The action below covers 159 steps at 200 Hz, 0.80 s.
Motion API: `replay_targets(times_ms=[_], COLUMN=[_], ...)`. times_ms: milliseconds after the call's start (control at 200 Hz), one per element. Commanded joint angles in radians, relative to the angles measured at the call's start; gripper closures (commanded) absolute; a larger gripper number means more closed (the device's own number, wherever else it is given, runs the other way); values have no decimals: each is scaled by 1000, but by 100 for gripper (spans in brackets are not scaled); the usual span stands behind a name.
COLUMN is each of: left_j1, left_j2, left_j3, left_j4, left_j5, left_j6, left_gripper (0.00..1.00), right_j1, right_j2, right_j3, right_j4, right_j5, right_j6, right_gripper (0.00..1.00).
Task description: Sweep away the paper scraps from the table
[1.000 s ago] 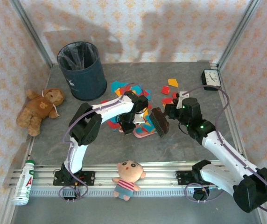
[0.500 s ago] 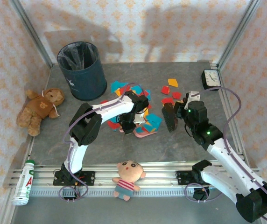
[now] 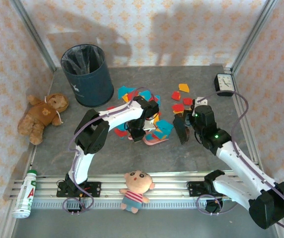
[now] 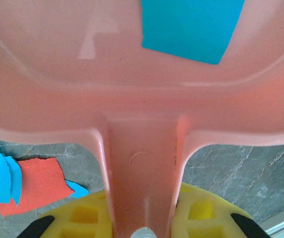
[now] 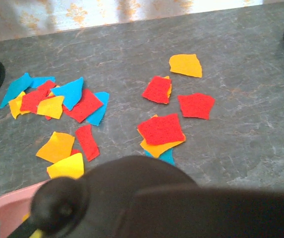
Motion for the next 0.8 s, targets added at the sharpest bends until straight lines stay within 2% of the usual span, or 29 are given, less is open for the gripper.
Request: replay_targets(times_ms=[0,566,791], left_j1=[-8,-23,-23], left_j2=[25,67,51], left_j3=[27,81,64], left_j4=[-21,-26,-6], left_j5=[2,0,-30], left_j6=[-12,-19,-26], left_gripper=[100,100,100], right_j1=[6,6,7], right_j2=[38,49,6], right_j3=[8,20,37], right_j4=[-20,-11,-56], right_j5=[-82,-280,-258], right_j6=[-10,-22,-41], right_gripper=[100,100,100])
